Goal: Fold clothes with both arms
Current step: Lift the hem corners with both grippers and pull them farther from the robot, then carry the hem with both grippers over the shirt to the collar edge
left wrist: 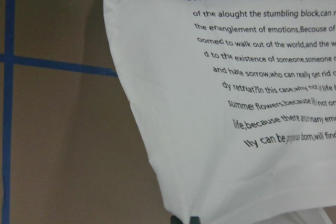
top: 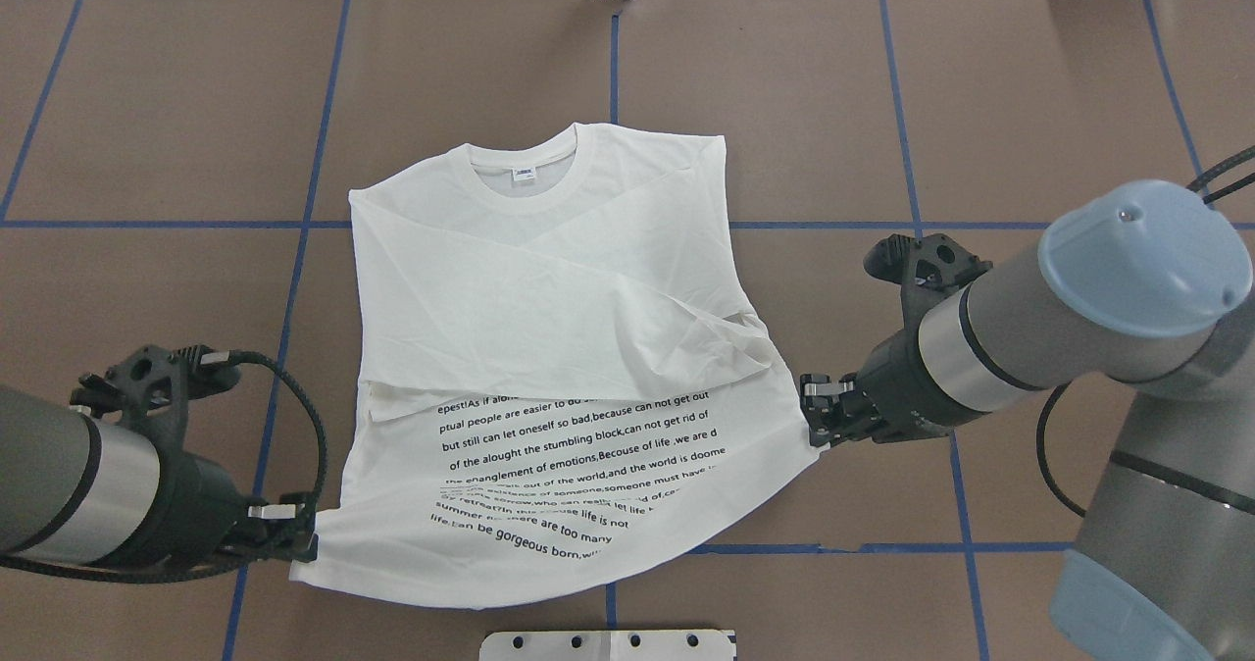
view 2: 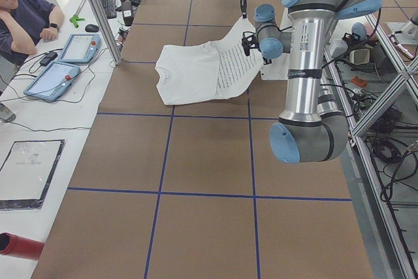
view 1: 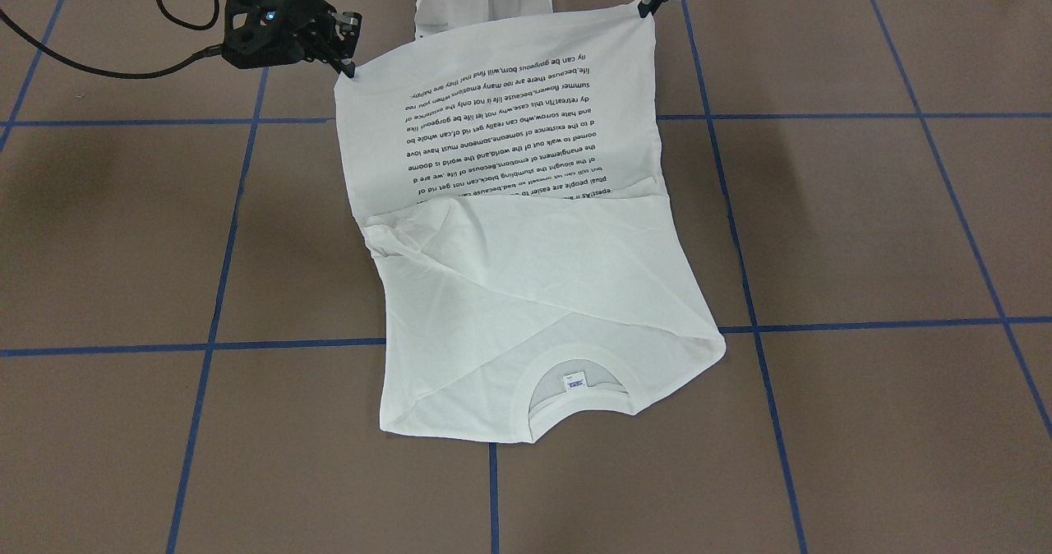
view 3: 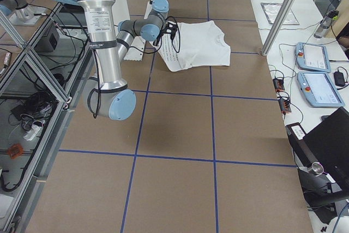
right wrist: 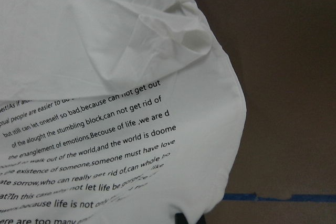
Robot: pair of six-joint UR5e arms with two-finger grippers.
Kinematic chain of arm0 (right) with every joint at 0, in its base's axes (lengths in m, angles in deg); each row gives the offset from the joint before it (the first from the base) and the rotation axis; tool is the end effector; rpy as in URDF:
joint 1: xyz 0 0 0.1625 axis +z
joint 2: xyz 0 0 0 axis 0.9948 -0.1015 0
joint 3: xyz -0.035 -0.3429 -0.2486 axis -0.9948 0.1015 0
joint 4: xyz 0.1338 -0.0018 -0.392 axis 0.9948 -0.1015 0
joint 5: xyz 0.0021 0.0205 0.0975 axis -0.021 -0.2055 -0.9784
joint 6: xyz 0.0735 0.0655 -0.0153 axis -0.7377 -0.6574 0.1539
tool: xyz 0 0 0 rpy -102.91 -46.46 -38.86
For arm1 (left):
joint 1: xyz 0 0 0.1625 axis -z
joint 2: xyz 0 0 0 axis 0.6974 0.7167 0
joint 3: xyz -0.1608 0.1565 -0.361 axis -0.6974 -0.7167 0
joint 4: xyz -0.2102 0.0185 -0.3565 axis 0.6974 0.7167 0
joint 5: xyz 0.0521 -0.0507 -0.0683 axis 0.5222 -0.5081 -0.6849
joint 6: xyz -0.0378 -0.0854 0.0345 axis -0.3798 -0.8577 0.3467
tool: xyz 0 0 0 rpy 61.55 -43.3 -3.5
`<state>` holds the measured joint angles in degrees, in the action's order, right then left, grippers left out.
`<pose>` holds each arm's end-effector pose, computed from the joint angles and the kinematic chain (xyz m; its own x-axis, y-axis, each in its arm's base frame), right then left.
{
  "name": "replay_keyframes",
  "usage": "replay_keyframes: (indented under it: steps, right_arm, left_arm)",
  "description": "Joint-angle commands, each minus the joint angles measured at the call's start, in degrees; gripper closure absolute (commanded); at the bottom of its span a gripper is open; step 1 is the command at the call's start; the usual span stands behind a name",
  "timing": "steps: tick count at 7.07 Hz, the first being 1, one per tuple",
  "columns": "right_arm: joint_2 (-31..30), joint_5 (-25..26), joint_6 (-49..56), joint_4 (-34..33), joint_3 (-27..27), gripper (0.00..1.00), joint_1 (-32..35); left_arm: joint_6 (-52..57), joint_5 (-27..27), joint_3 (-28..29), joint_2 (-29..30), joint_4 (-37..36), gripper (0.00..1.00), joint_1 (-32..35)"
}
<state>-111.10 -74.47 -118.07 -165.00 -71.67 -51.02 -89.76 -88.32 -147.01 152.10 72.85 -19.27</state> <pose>-0.3537 -0.3261 0.2328 0.5056 0.1366 0.8519 0.0003 0.9874 -0.1585 0.3174 -0.2453 0.2391 0.5193 -0.1706 -0.8374 0.0044 0.9804 -0.1970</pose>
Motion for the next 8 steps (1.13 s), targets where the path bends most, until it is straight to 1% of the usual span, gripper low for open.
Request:
replay_keyframes:
  steps: [1, 2, 3, 4, 5, 7, 8]
  right_arm:
    - [3.0, 0.3, 1.7, 0.1, 3.1, 1.00, 4.9]
    - [6.8, 0.4, 1.7, 0.1, 7.0, 1.00, 7.2]
    - [8.7, 0.7, 2.2, 0.3, 9.9, 1.00, 8.1]
    - [9.7, 0.8, 3.9, 0.3, 12.1, 1.00, 8.9]
    - [11.8, 0.9, 5.1, 0.3, 15.1, 1.00, 9.9]
    - [17.9, 1.0, 5.7, 0.9, 23.5, 1.00, 13.0]
    - [19.0, 1.2, 7.4, 6.1, 28.5, 1.00, 14.1]
  left_arm:
    - [4.5, -3.4, 7.4, 4.8, -0.2, 1.00, 8.4]
    - [5.1, -3.5, 11.8, 7.7, -0.2, 1.00, 11.2]
    - [5.4, -3.5, 15.1, 10.4, -0.3, 1.00, 13.7]
    - [6.5, -3.5, 18.4, 11.8, -0.2, 1.00, 16.2]
    - [10.2, -3.6, 20.2, 12.1, -0.1, 1.00, 19.2]
    - [13.6, -3.8, 25.8, 14.7, 0.8, 1.00, 23.3]
    - [14.7, -3.9, 27.0, 15.1, 1.1, 1.00, 24.4]
